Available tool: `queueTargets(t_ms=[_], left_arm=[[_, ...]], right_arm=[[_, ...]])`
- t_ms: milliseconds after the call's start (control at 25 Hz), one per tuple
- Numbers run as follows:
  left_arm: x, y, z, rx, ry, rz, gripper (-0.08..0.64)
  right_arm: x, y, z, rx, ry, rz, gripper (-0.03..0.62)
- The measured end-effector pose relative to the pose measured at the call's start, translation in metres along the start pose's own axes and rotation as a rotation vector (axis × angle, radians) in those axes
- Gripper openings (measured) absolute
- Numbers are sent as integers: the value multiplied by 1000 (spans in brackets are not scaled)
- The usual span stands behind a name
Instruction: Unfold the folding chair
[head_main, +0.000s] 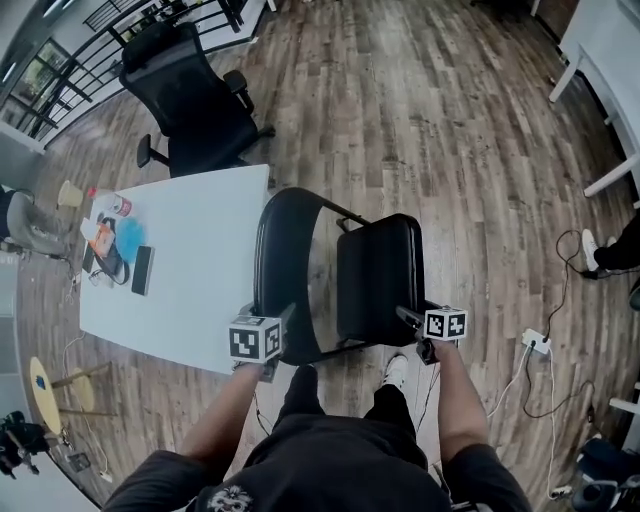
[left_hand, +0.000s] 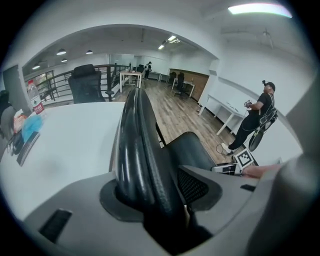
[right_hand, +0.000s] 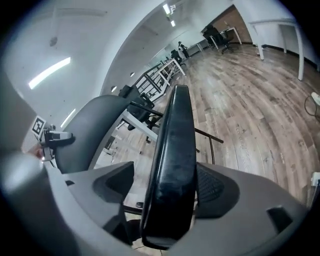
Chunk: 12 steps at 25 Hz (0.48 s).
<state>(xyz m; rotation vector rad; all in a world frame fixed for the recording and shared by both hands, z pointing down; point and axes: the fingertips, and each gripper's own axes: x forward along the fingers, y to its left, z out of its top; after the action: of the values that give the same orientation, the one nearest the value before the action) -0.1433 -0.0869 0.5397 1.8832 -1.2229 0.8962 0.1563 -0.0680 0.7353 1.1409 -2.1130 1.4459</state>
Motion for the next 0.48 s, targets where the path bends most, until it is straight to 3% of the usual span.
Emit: queueTargets(t_ms=[240,480], left_arm=[[39,-32,-6,11,34,72,195],[72,-62,-12,-16,46,55,192]], right_arm=[[-15,-98,-9,70,18,20,351],[-18,-181,-27,38,70,41,351]])
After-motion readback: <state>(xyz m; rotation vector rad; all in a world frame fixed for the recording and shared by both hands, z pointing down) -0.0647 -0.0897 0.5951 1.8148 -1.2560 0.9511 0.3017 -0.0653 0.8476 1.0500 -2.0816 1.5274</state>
